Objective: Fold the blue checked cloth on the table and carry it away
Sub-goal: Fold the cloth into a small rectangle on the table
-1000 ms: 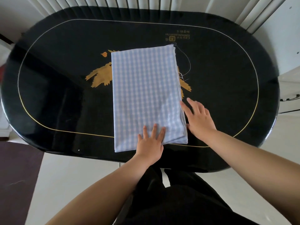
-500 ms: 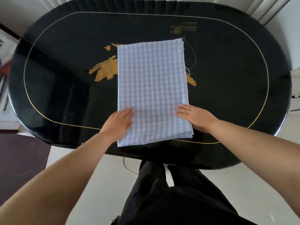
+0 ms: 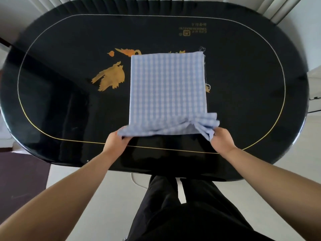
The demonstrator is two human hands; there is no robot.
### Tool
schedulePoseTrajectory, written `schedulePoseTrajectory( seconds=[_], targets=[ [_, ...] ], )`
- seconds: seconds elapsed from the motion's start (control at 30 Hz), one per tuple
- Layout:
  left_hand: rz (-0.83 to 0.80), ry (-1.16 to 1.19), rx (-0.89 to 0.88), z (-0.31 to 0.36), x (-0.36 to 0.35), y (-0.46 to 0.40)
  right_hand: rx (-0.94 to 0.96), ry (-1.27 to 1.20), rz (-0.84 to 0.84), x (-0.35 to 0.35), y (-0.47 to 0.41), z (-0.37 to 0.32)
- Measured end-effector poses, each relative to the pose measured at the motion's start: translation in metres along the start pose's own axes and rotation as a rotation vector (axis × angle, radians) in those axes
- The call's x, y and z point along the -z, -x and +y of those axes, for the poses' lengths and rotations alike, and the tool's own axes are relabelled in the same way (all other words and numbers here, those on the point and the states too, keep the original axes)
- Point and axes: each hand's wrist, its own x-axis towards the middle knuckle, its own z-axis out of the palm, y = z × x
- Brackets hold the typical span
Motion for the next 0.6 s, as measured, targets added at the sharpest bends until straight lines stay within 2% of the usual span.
schedulePoseTrajectory(
  seconds=[0.07,0.17,0.43,0.6],
  targets=[
    [0.073,-0.049,0.034,-0.001,-0.007,0.005,-0.067,-0.26,0.036,-0.003,0.005,0.005],
    [0.069,-0.015,0.135,-0.005,-0.021,0.011,-0.232,-0.399,-0.012,-0.007,0.009,0.007],
    [0.009,-0.101,0.338,0.006,-0.029,0.003,-0.405,-0.433,-0.033,-0.005,0.018,0.001],
    [0.054,-0.098,0.358,0.009,-0.032,0.003,-0.485,-0.354,-0.077,0.004,0.008,-0.008]
  ],
)
